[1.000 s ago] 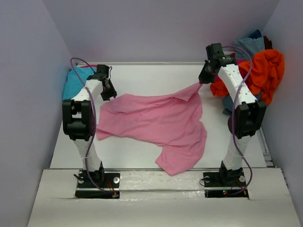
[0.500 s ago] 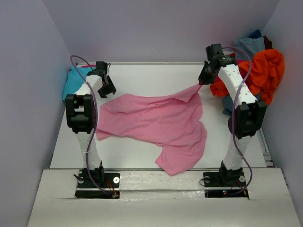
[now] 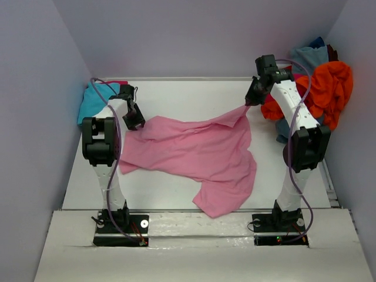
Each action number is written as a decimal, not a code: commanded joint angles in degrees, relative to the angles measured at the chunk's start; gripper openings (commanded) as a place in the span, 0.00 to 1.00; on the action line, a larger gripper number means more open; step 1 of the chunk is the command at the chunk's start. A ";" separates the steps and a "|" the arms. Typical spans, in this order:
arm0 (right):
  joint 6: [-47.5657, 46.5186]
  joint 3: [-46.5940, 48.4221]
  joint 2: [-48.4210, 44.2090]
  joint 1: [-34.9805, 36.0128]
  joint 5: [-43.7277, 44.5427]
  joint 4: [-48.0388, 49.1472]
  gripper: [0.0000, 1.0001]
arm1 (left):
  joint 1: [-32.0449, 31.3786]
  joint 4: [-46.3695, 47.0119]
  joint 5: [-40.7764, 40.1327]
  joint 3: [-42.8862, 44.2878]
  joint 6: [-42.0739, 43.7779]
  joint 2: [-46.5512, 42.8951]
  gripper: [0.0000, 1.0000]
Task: Fold and stack the t-shirts
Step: Pick up the flattened T-shirt from the center of the board.
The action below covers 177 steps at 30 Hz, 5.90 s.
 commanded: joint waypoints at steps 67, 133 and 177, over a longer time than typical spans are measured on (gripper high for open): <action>-3.35 -4.51 3.94 0.57 -8.24 2.07 0.36 | -17.97 -7.88 -0.82 -13.72 2.23 -23.36 0.72; -3.53 -5.91 4.03 0.57 -7.71 2.16 0.35 | -12.17 -6.82 2.87 -10.55 5.83 -21.33 0.69; -3.70 -7.85 4.12 0.57 -8.23 2.60 0.35 | -12.70 -3.31 6.74 -18.81 3.20 -22.04 0.70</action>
